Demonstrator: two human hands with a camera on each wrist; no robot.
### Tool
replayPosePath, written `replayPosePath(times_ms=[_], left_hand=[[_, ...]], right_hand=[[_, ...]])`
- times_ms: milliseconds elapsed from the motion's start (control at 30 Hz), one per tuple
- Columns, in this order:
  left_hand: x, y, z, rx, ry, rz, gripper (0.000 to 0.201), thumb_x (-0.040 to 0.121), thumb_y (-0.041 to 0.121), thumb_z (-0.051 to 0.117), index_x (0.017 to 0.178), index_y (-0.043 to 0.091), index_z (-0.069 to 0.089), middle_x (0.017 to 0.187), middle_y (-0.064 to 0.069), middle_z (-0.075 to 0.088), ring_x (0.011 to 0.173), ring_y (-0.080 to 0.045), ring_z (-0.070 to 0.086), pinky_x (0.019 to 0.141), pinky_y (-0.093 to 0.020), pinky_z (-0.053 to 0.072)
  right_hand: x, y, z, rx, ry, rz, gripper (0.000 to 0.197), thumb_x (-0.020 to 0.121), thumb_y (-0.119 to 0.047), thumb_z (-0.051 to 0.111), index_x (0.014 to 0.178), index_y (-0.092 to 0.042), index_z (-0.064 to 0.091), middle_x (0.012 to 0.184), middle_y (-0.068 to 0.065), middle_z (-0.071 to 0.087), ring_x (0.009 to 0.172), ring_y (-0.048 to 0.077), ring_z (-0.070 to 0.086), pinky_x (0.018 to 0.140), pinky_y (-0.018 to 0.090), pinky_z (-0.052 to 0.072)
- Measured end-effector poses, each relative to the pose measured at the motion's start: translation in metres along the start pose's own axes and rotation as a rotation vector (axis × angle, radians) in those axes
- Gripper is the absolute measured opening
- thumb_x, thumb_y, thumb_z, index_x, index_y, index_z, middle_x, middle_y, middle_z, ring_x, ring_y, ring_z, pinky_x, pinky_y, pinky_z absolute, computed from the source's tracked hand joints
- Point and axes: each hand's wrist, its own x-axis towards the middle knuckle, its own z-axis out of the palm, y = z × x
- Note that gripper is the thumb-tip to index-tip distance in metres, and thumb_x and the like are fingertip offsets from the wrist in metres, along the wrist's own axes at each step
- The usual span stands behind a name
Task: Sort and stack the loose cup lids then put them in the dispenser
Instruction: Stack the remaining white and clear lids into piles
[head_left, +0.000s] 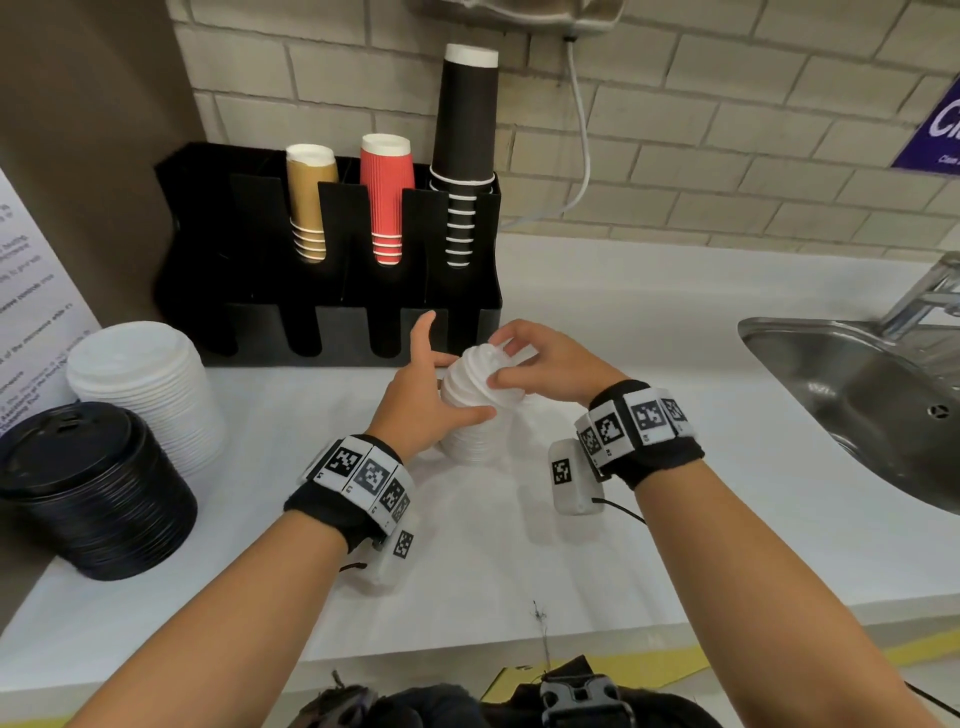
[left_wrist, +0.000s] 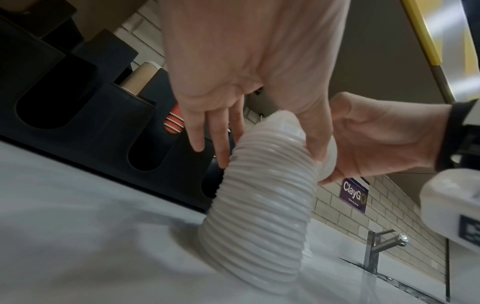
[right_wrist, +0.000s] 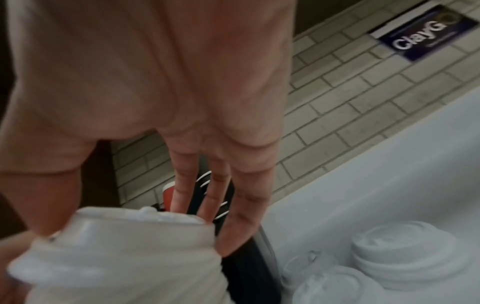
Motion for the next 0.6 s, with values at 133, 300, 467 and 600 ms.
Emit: replayPosePath(times_ms=[133, 300, 467, 600], left_hand=[[0.0, 0.002, 0.002, 0.002, 0.007, -0.004, 0.13, 0.065, 0.026, 0.089, 0.153, 0.031, -0.006, 0.118, 0.007, 0.052, 0.108, -0.016, 0.059, 0.097, -0.035, 0.047], [0.001, 0.001, 0.004, 0.004, 0.012, -0.005, 0.131, 0.066, 0.024, 0.088, 0.153, 0.03, -0.01, 0.109, 0.013, 0.054, 0.103, -0.014, 0.061, 0.09, -0.03, 0.046], [0.003, -0.005, 0.005, -0.003, 0.015, 0.005, 0.135, 0.064, 0.021, 0.09, 0.153, 0.032, -0.011, 0.1, 0.025, 0.053, 0.092, 0.003, 0.056, 0.085, -0.023, 0.043], [0.002, -0.004, 0.001, -0.008, -0.02, 0.026, 0.109, 0.065, 0.031, 0.089, 0.15, 0.033, 0.02, 0.131, 0.01, 0.052, 0.113, -0.012, 0.055, 0.094, -0.031, 0.045]], right_hand=[[0.004, -0.009, 0.004, -0.176, 0.007, -0.105, 0.045, 0.075, -0.026, 0.076, 0.117, -0.022, 0.058, 0.104, -0.003, 0.056, 0.085, 0.01, 0.054, 0.068, 0.013, 0.04], [0.008, -0.015, 0.008, -0.317, -0.018, -0.15, 0.048, 0.075, -0.029, 0.075, 0.12, -0.027, 0.058, 0.095, -0.01, 0.047, 0.091, 0.01, 0.047, 0.067, 0.011, 0.033], [0.012, -0.017, 0.01, -0.366, -0.003, -0.196, 0.049, 0.074, -0.027, 0.076, 0.12, -0.022, 0.061, 0.082, -0.023, 0.038, 0.078, 0.0, 0.043, 0.063, 0.009, 0.029], [0.014, -0.015, 0.014, -0.378, -0.012, -0.165, 0.052, 0.072, -0.03, 0.077, 0.12, -0.027, 0.059, 0.091, -0.009, 0.048, 0.088, 0.011, 0.047, 0.066, 0.016, 0.034]])
